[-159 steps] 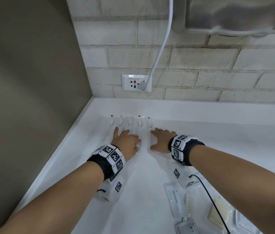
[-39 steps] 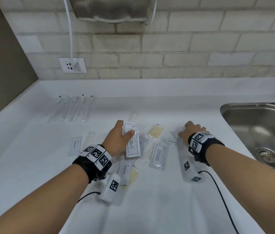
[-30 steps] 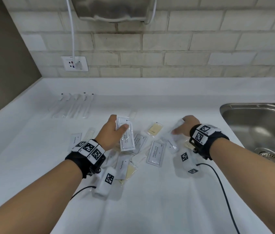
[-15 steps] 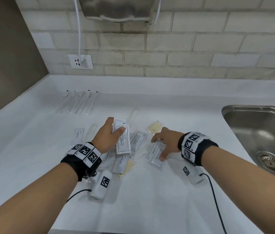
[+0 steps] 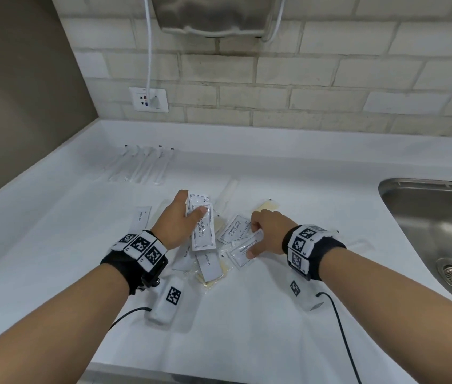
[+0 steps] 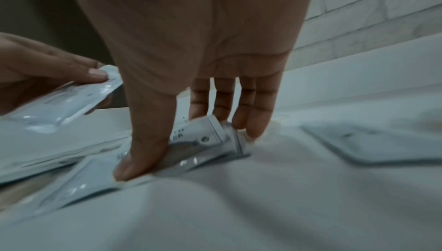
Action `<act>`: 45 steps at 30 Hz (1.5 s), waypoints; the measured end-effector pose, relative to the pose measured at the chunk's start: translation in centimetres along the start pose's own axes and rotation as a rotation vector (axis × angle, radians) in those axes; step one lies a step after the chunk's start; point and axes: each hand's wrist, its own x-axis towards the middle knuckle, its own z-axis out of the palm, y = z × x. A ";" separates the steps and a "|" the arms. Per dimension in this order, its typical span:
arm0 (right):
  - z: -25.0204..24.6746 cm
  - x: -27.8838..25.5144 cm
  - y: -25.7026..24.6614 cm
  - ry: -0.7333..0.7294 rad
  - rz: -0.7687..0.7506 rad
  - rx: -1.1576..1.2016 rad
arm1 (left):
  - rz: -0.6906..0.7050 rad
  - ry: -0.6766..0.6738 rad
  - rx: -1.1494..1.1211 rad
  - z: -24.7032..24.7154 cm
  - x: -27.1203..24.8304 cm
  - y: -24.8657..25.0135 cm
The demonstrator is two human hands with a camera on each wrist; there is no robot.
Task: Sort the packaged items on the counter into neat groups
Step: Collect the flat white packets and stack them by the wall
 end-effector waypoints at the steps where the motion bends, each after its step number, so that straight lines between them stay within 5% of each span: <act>1: 0.2 0.1 -0.6 0.014 -0.020 0.011 | 0.000 -0.007 -0.006 0.1 0.0 0.0; 10: 0.4 0.7 -3.3 0.070 -0.091 -0.028 | 0.020 -0.009 -0.010 0.1 0.6 0.3; 21: -3.2 1.1 -2.4 -0.179 -0.131 -0.023 | -0.002 0.015 0.007 -2.2 0.2 -1.1; 29: -4.2 2.9 -4.1 0.019 -0.093 -0.064 | 0.004 -0.001 -0.018 -2.6 0.1 -1.5; 34: -2.0 2.9 -3.5 -0.139 -0.091 -0.162 | 0.017 -0.004 -0.007 -2.7 0.0 -1.9; 45: -1.9 3.0 -3.1 -0.121 -0.097 -0.074 | 0.023 -0.029 -0.007 -2.1 1.0 -1.8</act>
